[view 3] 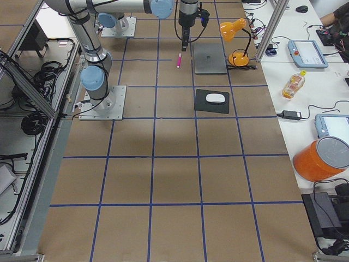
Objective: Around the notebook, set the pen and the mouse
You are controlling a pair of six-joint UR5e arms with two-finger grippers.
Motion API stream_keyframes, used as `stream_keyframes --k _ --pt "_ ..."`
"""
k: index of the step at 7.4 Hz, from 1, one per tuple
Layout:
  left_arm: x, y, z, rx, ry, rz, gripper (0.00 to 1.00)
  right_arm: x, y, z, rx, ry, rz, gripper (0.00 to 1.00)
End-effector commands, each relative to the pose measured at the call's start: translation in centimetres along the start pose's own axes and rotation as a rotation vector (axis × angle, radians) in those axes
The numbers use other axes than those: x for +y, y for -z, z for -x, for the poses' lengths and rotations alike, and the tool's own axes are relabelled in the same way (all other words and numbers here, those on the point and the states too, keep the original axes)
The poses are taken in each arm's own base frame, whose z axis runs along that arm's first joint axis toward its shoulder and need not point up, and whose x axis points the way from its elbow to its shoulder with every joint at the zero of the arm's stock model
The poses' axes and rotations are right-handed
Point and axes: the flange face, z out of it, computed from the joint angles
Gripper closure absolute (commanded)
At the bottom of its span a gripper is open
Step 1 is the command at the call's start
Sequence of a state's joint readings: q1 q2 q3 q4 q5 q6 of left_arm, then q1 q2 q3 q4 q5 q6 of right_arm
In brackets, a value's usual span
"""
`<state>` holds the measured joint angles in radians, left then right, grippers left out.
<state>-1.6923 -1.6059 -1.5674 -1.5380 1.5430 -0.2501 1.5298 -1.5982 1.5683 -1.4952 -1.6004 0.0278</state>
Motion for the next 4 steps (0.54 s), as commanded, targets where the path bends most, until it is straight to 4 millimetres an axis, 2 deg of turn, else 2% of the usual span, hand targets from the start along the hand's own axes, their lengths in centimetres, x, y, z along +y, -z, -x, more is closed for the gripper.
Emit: stream_keyframes --k 1,4 --pt "0.06 -0.09 0.02 0.001 -0.001 0.001 0.0 0.36 0.12 0.37 -0.018 -0.028 0.003 0.0" --pt "-0.19 -0.12 0.47 -0.002 -0.027 -0.001 0.0 0.78 0.44 0.17 -0.016 -0.043 0.001 0.0"
